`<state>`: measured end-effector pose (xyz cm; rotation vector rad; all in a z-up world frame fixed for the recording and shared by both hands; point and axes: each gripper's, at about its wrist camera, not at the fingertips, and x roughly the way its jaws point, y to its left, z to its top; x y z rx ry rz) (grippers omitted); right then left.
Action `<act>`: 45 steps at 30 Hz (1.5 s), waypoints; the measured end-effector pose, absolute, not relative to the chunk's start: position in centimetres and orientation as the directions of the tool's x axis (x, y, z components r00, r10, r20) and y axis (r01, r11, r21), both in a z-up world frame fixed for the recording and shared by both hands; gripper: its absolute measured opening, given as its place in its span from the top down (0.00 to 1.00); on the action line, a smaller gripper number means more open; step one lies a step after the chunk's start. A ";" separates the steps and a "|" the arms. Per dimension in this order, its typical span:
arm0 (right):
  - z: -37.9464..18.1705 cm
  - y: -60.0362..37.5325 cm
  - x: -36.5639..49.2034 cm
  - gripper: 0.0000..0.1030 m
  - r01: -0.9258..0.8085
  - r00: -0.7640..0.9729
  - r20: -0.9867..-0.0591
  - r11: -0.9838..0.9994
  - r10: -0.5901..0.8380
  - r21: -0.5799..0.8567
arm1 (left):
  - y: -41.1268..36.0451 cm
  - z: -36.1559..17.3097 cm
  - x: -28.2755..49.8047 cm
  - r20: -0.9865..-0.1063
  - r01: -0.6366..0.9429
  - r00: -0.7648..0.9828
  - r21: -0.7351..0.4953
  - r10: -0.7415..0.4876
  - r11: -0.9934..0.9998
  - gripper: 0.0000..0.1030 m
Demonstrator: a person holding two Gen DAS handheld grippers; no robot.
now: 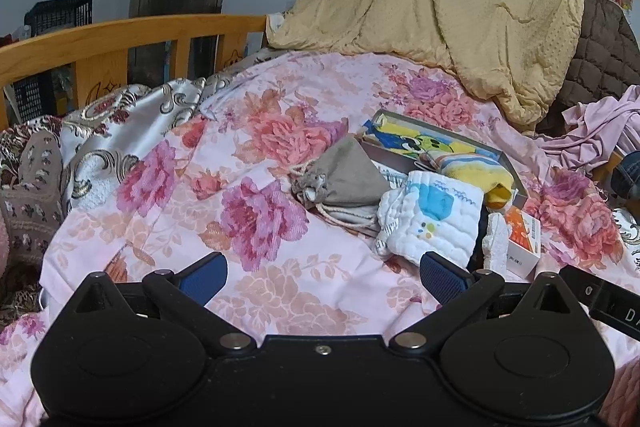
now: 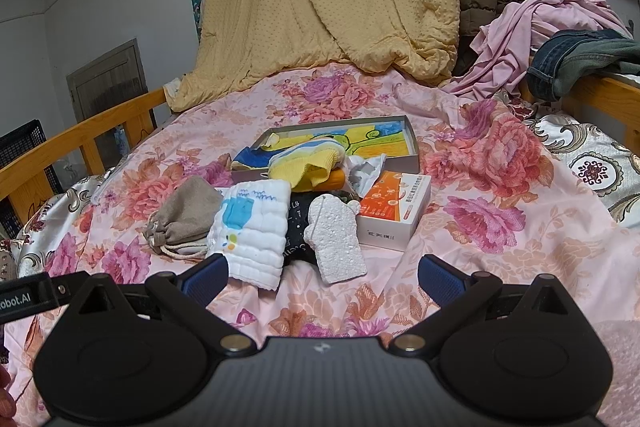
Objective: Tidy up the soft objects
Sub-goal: 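Grasp the white muslin cloth with the left gripper while the right gripper grasps the white foam mitt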
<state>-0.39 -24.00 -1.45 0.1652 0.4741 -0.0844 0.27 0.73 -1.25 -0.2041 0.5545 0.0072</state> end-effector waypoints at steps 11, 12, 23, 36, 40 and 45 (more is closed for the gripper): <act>-2.5 -23.3 1.9 0.00 0.153 0.819 -0.572 0.978 -0.043 0.145 | -0.1 -2.5 1.5 -0.521 -0.019 0.850 -0.170 -0.074 0.985 0.01; -2.7 -23.4 2.3 0.00 0.156 0.812 -0.582 0.976 -0.041 0.149 | -0.3 -2.6 1.8 -0.517 -0.008 0.852 -0.168 -0.081 0.986 0.01; -4.0 -23.8 7.9 0.00 0.109 0.808 -0.587 0.992 -0.047 0.070 | -3.2 -2.2 8.3 -0.419 0.234 0.868 -0.128 -0.267 0.964 0.01; -7.2 -25.5 13.9 0.00 0.059 0.714 -0.700 0.995 0.018 0.086 | -4.2 -5.6 15.0 -0.464 0.380 0.784 -0.166 -0.412 0.910 0.01; -7.6 -26.3 15.5 0.01 0.028 0.705 -0.708 0.997 0.029 0.069 | -4.9 -6.1 16.1 -0.487 0.459 0.738 -0.145 -0.467 0.876 0.01; -8.1 -26.5 16.7 0.03 -0.036 0.688 -0.722 0.998 0.069 0.060 | -5.7 -6.3 16.6 -0.505 0.518 0.701 -0.125 -0.504 0.846 0.01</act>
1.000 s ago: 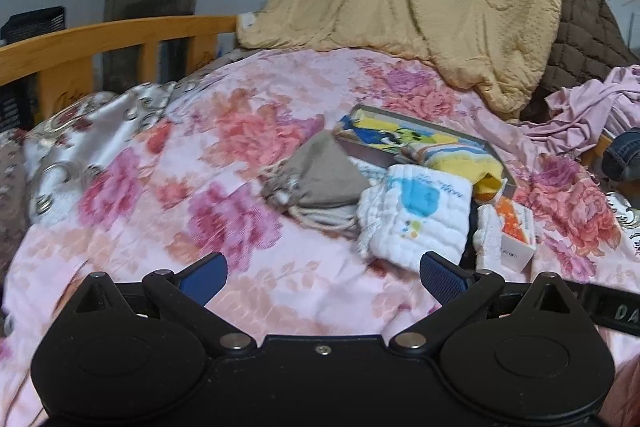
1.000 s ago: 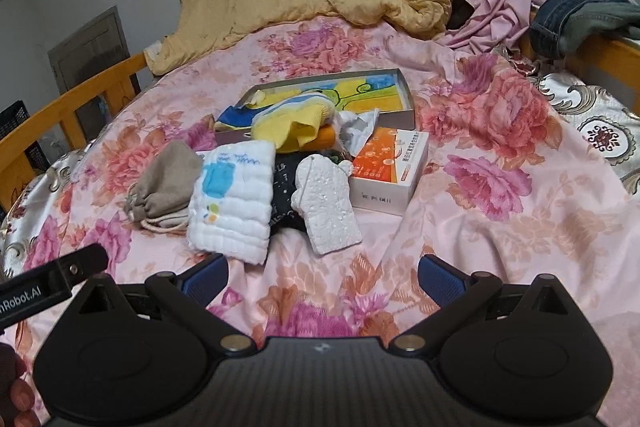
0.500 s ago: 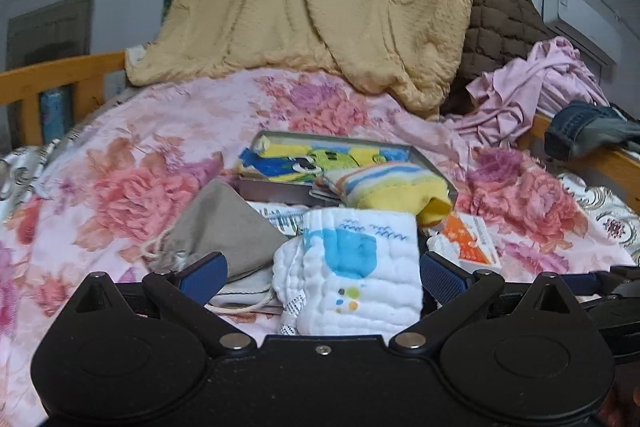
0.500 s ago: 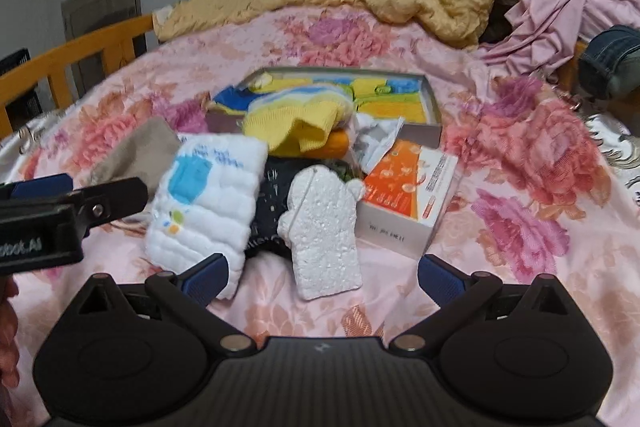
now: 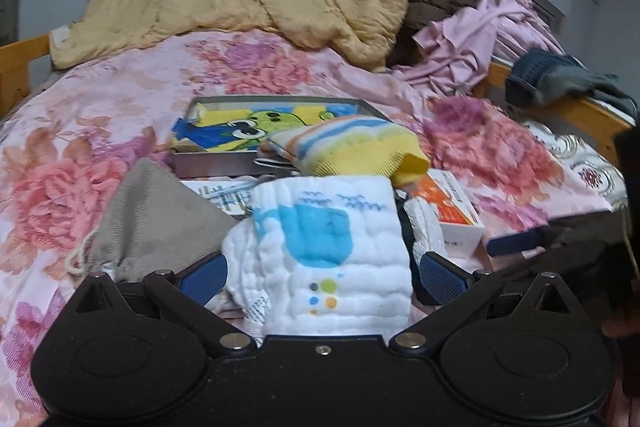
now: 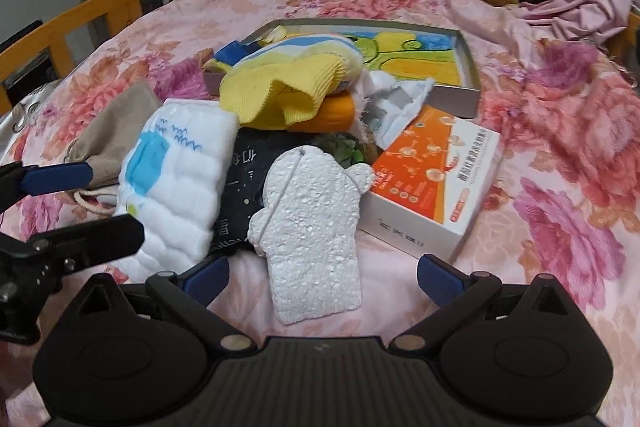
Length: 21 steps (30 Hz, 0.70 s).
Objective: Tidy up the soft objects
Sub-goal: 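Grasp the white muslin cloth with the left gripper while the right gripper grasps the white foam mitt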
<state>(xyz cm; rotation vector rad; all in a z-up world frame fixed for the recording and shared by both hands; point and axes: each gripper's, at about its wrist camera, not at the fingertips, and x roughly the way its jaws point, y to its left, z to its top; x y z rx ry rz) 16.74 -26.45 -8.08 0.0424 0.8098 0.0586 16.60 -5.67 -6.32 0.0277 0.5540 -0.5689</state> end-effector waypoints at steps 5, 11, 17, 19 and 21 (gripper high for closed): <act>-8.6 -26.8 17.5 0.15 -0.068 0.653 -0.749 0.993 0.116 0.094 | -6.0 -7.0 17.2 -0.543 0.521 0.674 -0.131 -0.501 0.843 0.01; -9.0 -27.2 17.7 0.27 -0.072 0.640 -0.754 0.988 0.148 0.133 | -5.9 -8.0 17.8 -0.581 0.511 0.639 -0.170 -0.505 0.842 0.20; -9.2 -27.1 17.9 0.46 -0.072 0.634 -0.760 0.989 0.146 0.131 | -6.3 -8.1 17.9 -0.608 0.487 0.638 -0.158 -0.473 0.859 0.32; -9.1 -27.2 17.9 0.46 -0.070 0.634 -0.757 0.987 0.157 0.146 | -6.3 -8.1 18.0 -0.615 0.482 0.632 -0.166 -0.472 0.860 0.42; -9.0 -27.2 17.9 0.46 -0.070 0.633 -0.756 0.985 0.168 0.160 | -6.3 -8.1 18.0 -0.623 0.473 0.627 -0.173 -0.468 0.864 0.48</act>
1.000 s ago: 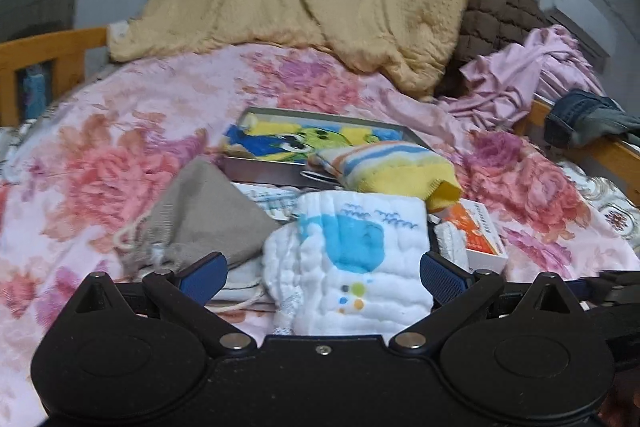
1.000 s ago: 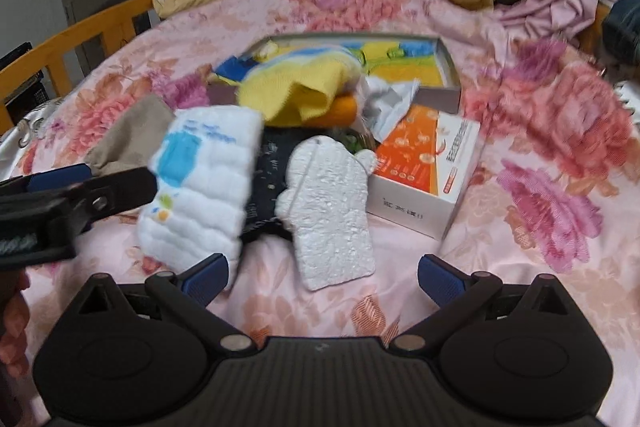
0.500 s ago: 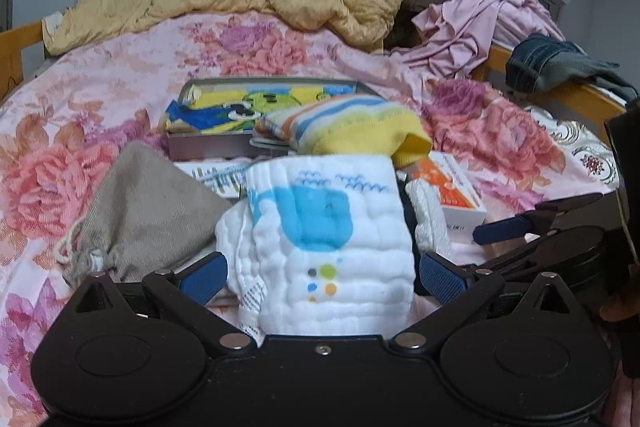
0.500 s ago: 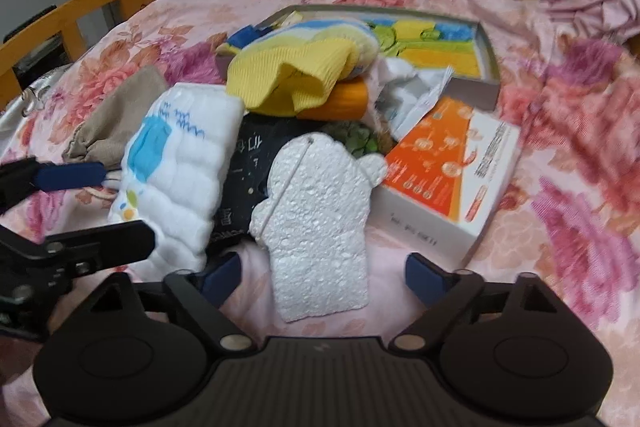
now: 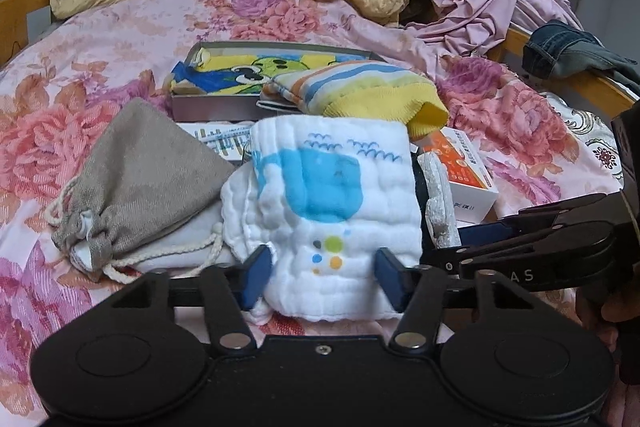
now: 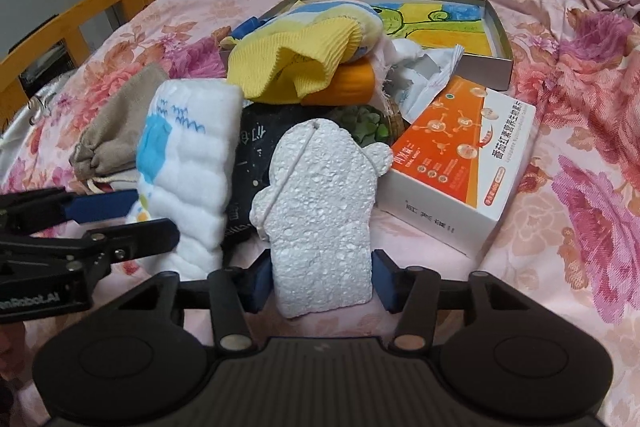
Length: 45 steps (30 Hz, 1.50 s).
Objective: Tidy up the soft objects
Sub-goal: 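Grasp the white muslin cloth with the left gripper while the right gripper grasps the white foam mitt, then lift both held items and carry them over the cartoon tray box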
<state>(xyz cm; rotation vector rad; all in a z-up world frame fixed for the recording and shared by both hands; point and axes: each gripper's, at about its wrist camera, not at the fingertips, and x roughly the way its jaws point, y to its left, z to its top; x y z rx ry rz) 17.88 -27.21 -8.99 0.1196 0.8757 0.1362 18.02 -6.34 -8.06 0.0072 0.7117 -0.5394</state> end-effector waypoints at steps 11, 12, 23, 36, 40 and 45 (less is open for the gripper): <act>-7.9 -27.4 17.2 0.47 -0.077 0.659 -0.729 0.981 0.186 0.180 | -5.5 -8.4 18.0 -0.612 0.410 0.628 -0.265 -0.481 0.873 0.84; -7.8 -27.3 17.0 0.47 -0.080 0.664 -0.724 0.980 0.187 0.180 | -5.3 -8.4 17.9 -0.610 0.403 0.629 -0.275 -0.482 0.873 0.87; -4.9 -27.2 14.6 0.47 -0.115 0.773 -0.600 0.975 0.207 0.188 | -4.2 -5.7 16.7 -0.575 0.325 0.697 -0.279 -0.428 0.904 0.94; -2.4 -27.8 13.9 0.47 -0.104 0.885 -0.436 0.983 0.162 0.154 | -3.9 -0.4 16.1 -0.450 0.296 0.807 -0.251 -0.382 0.922 0.97; -1.8 -28.3 15.0 0.47 -0.083 0.908 -0.396 0.984 0.139 0.155 | -4.1 0.8 17.5 -0.424 0.301 0.817 -0.264 -0.391 0.916 0.97; -1.1 -30.3 17.7 0.47 -0.038 0.939 -0.335 0.990 0.081 0.133 | -4.6 2.7 20.0 -0.375 0.317 0.831 -0.288 -0.411 0.904 0.97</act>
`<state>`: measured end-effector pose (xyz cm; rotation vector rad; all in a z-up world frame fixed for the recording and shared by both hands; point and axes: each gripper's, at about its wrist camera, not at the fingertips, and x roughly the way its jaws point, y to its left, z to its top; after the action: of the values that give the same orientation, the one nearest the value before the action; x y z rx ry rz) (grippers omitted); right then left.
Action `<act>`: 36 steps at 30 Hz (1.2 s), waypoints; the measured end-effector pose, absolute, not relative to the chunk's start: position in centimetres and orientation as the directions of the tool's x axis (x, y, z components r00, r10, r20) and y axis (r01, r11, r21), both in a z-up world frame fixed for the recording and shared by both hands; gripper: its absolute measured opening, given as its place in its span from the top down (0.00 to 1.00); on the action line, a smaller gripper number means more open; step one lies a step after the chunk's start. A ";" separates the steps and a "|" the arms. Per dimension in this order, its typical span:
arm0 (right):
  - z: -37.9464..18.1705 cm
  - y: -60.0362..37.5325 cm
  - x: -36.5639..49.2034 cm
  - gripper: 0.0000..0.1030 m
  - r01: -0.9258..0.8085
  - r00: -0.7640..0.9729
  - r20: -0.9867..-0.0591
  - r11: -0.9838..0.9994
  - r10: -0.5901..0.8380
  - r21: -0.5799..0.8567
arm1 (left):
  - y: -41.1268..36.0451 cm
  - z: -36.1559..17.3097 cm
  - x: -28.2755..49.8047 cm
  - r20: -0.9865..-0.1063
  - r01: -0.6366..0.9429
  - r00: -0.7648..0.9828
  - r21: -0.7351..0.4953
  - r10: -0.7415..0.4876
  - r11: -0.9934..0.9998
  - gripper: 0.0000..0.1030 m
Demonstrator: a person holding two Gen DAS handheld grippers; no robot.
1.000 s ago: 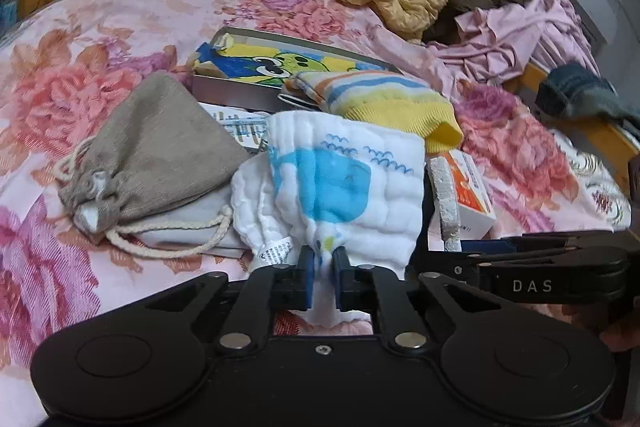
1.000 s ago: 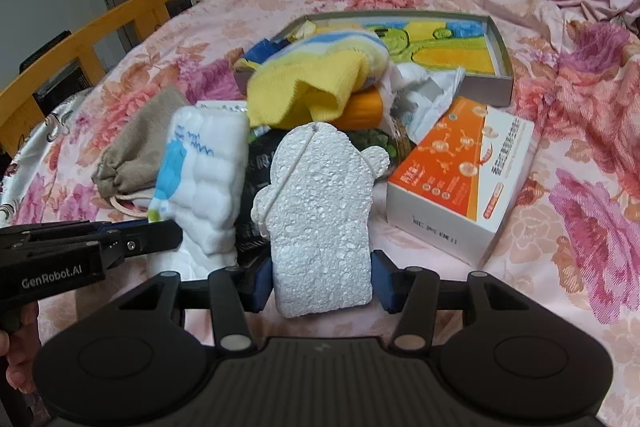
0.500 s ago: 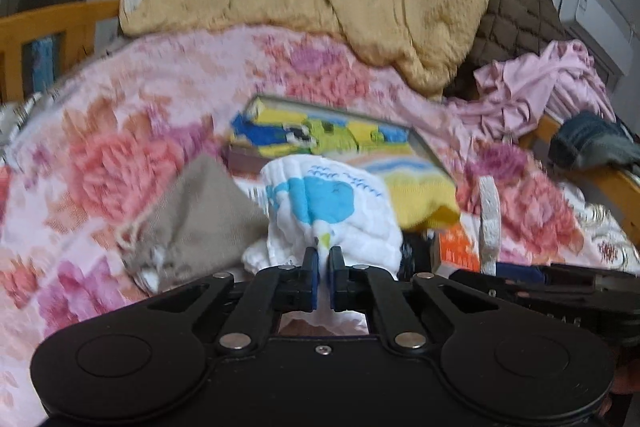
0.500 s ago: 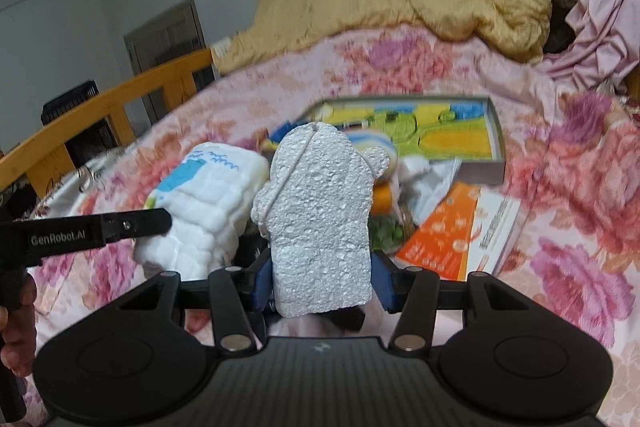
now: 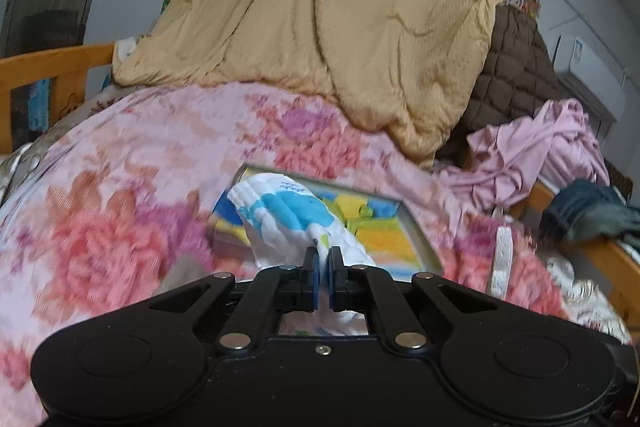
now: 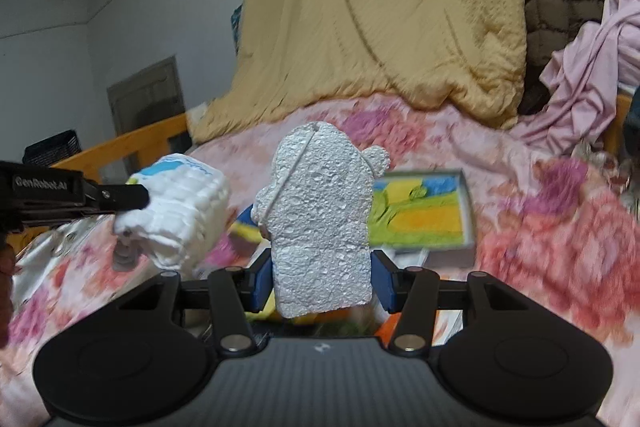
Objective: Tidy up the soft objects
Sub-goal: 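Lift both held items and carry them over the cartoon tray box, then lower both items into the tray box and open both grippers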
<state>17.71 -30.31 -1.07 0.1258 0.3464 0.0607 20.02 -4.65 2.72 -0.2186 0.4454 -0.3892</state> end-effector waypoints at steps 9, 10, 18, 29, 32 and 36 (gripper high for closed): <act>-1.6 -34.3 26.7 0.47 0.113 0.927 -0.366 0.991 -0.079 0.071 | -8.9 4.6 26.3 -0.333 0.386 0.835 -0.215 -0.438 0.897 0.97; -1.7 -34.6 27.3 0.47 0.121 0.926 -0.368 0.990 -0.087 0.071 | -9.5 4.6 27.0 -0.332 0.393 0.835 -0.202 -0.440 0.897 0.97; -4.2 -37.2 32.3 0.47 0.134 0.885 -0.459 0.986 -0.074 0.099 | -14.0 2.2 33.8 -0.377 0.393 0.813 -0.207 -0.444 0.896 0.97; -7.1 -37.3 35.2 0.47 0.135 0.828 -0.559 0.985 -0.050 0.112 | -18.4 -1.3 39.7 -0.500 0.381 0.759 -0.178 -0.417 0.907 0.97; -7.4 -37.3 35.4 0.47 0.139 0.822 -0.567 0.984 -0.050 0.115 | -18.9 -2.2 40.6 -0.552 0.358 0.740 -0.162 -0.385 0.920 0.97; -7.6 -37.3 35.7 0.47 0.141 0.819 -0.572 0.982 -0.046 0.122 | -19.0 -3.0 41.3 -0.575 0.339 0.732 -0.160 -0.366 0.927 0.97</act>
<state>35.75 -37.30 -7.57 0.1622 0.6035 -0.1004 41.29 -18.98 -3.05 -0.0453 0.6421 -0.3881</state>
